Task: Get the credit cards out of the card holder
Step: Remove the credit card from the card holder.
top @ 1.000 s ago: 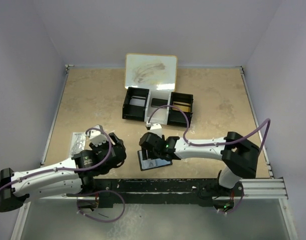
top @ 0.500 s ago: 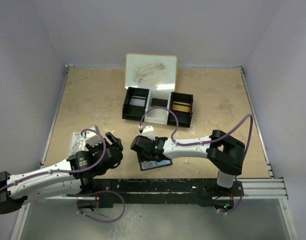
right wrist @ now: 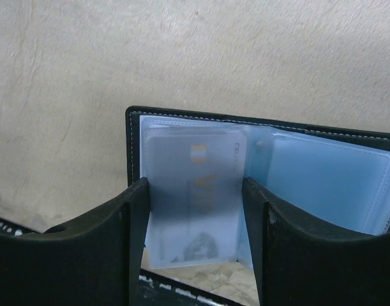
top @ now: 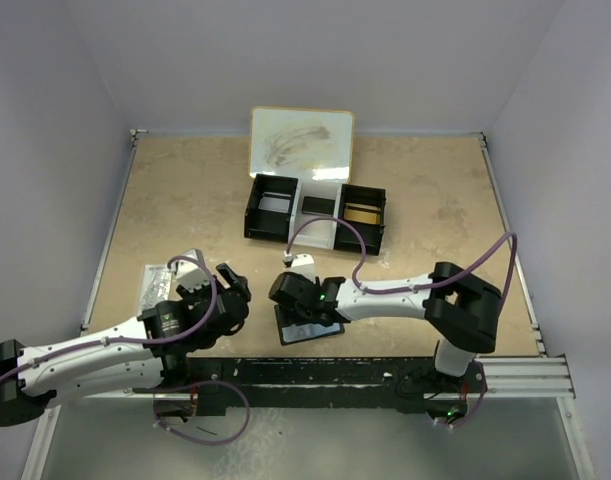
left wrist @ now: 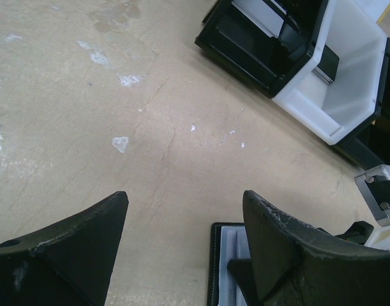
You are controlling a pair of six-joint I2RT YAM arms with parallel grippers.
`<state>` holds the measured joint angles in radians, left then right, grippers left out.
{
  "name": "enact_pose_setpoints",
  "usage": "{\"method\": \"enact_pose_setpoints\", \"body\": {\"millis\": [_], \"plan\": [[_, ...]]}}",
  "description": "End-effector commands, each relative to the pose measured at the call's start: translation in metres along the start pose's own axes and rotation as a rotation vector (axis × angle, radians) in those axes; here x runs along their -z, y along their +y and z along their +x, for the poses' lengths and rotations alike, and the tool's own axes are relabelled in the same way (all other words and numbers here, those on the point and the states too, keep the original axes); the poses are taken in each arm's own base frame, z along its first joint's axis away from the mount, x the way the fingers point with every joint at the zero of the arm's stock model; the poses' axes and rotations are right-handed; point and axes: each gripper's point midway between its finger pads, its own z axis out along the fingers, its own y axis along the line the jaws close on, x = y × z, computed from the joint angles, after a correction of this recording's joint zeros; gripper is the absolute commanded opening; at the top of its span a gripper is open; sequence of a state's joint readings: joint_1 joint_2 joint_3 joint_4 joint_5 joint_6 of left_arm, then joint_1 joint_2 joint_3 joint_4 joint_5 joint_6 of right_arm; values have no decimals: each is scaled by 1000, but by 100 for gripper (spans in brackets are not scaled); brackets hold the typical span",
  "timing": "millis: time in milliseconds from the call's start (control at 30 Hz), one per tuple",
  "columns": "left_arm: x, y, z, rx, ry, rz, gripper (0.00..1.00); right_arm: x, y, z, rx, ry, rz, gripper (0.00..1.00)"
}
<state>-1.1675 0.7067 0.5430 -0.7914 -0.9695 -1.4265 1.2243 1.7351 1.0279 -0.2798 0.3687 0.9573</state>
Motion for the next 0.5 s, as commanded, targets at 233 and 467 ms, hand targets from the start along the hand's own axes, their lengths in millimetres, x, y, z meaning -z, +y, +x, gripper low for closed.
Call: {"method": "enact_pose_setpoints", "body": {"millis": [233,467], "plan": [[3,-46,27,0,118,187,71,6,1,-1,-149,24,-218,60],[13,-65,61,14,255,354,67,4,-8,2,-226,35,-275,60]]}}
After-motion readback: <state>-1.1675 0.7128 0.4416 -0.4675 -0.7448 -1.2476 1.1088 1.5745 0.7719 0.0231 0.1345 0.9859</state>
